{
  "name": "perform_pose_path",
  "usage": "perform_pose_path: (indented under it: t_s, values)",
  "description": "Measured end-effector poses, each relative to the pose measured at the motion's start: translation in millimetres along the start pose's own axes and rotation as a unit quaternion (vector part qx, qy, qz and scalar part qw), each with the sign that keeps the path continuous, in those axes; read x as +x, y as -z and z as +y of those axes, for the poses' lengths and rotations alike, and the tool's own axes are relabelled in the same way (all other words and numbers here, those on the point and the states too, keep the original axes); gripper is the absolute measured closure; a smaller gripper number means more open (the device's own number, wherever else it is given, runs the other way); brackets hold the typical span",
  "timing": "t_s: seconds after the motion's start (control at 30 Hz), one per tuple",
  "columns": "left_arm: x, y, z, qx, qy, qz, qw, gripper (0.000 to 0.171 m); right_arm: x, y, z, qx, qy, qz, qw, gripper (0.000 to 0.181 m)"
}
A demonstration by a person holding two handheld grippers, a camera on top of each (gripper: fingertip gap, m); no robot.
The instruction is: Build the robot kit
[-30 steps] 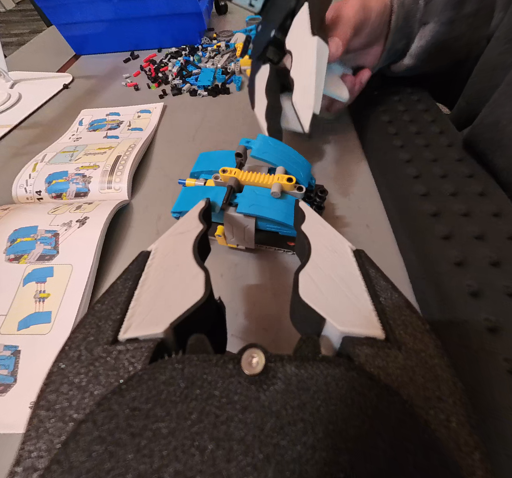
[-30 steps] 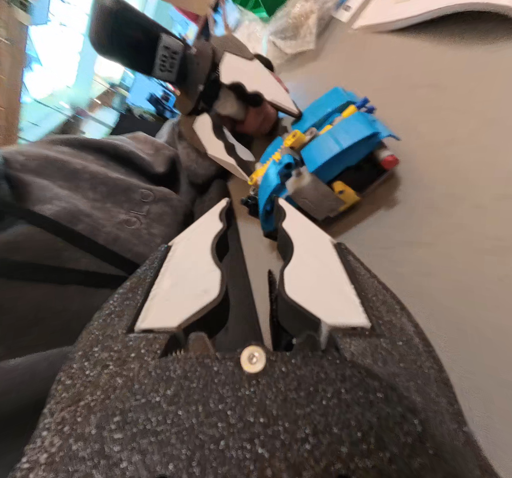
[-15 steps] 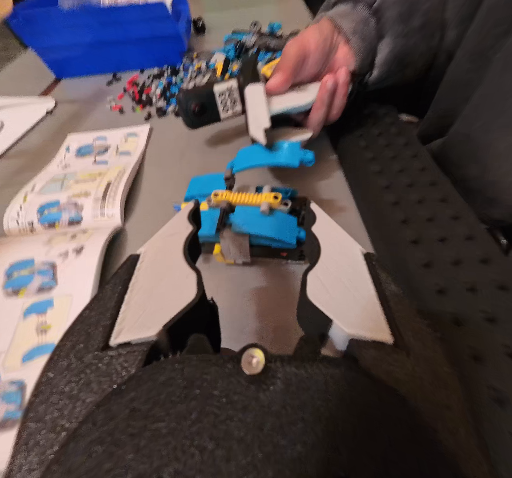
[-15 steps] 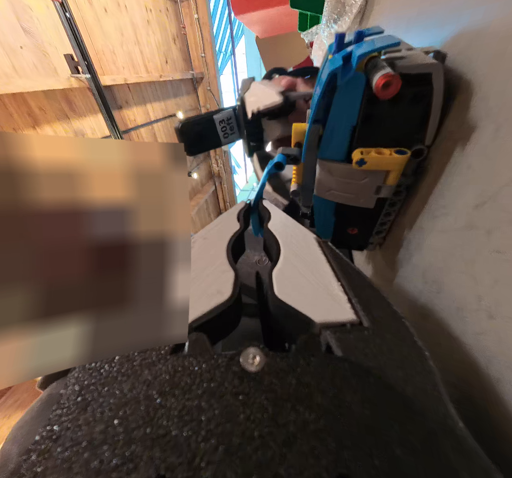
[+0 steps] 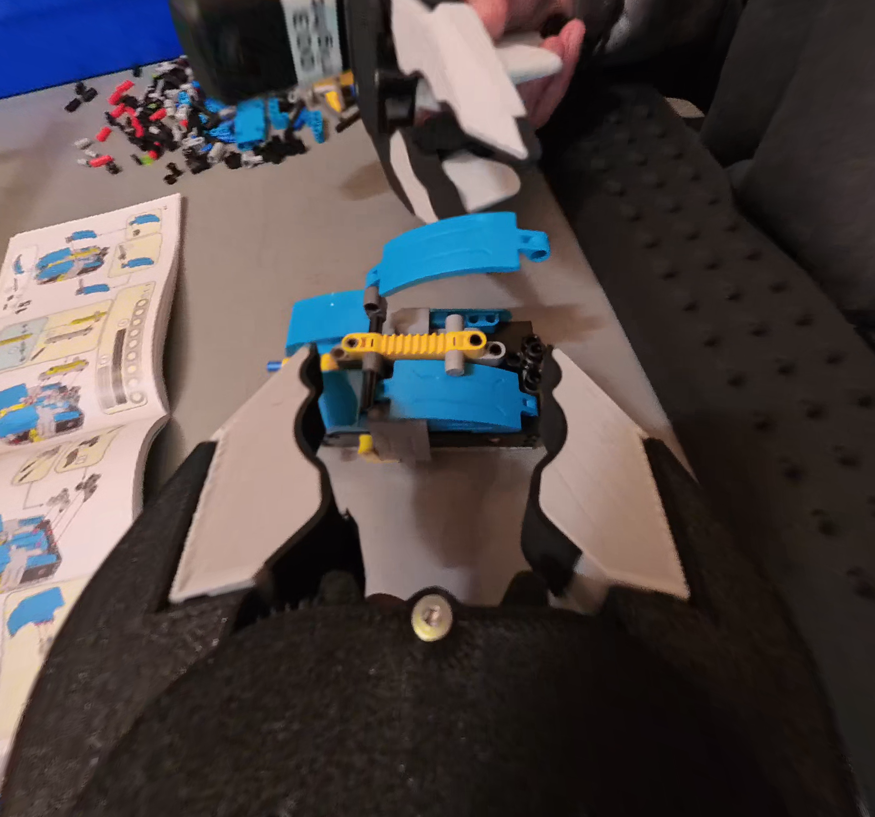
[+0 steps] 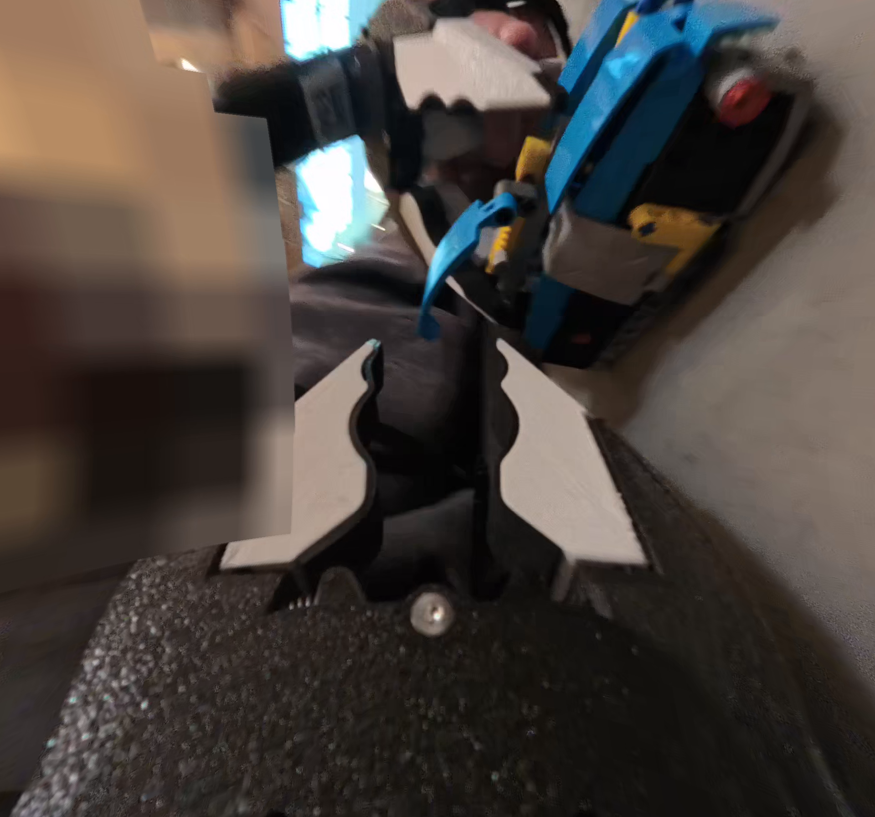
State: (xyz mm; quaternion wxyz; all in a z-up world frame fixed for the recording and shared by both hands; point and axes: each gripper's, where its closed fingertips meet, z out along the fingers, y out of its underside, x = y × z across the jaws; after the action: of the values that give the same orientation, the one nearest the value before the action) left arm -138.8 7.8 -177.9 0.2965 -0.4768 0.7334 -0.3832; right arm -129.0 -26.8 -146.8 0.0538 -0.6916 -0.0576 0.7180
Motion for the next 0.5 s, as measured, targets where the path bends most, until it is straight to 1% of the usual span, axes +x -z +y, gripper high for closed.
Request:
perform_pose_path:
  t_s: [0.03,0.07,0.1,0.13,0.17,0.2,0.23,0.27,0.3,0.37,0.43,0.5]
  values:
    - [-2,3,1,0.001,0.004,-0.010,1.000,0.076,3,5,2,-0.016,0.056,0.041,0.997,0.138]
    - [-3,5,4,0.002,0.011,-0.019,1.000,0.074,1,10,-2,-0.020,0.128,0.079,0.988,0.133]
    - [-2,7,6,0.004,0.020,-0.023,1.000,0.070,-7,14,-12,-0.005,0.223,0.108,0.969,0.126]
    - [-1,8,8,0.007,0.027,-0.023,0.999,0.069,-16,15,-23,0.018,0.324,0.137,0.936,0.119]
    - [-1,7,9,0.013,0.028,-0.026,0.999,0.069,-24,14,-30,0.031,0.422,0.159,0.892,0.107]
    - [-1,6,9,0.017,0.024,-0.032,0.999,0.069,-22,14,-32,0.019,0.498,0.189,0.846,0.106]
    - [-2,5,10,0.015,0.018,-0.039,0.999,0.069,-11,15,-34,0.001,0.542,0.229,0.809,0.108]
    - [-3,4,11,0.012,0.010,-0.046,0.999,0.071,-1,13,-36,-0.017,0.567,0.250,0.785,0.108]
    - [-4,3,11,0.010,0.002,-0.052,0.999,0.072,5,9,-35,-0.033,0.577,0.249,0.777,0.107]
    - [-4,2,12,0.010,-0.004,-0.059,0.998,0.071,8,2,-34,-0.040,0.578,0.233,0.781,0.108]
    - [-4,2,12,0.012,-0.006,-0.060,0.998,0.071,14,-2,-34,-0.049,0.579,0.233,0.780,0.108]
    - [-4,2,13,0.013,-0.006,-0.060,0.998,0.071,14,-7,-34,-0.046,0.585,0.224,0.778,0.120]
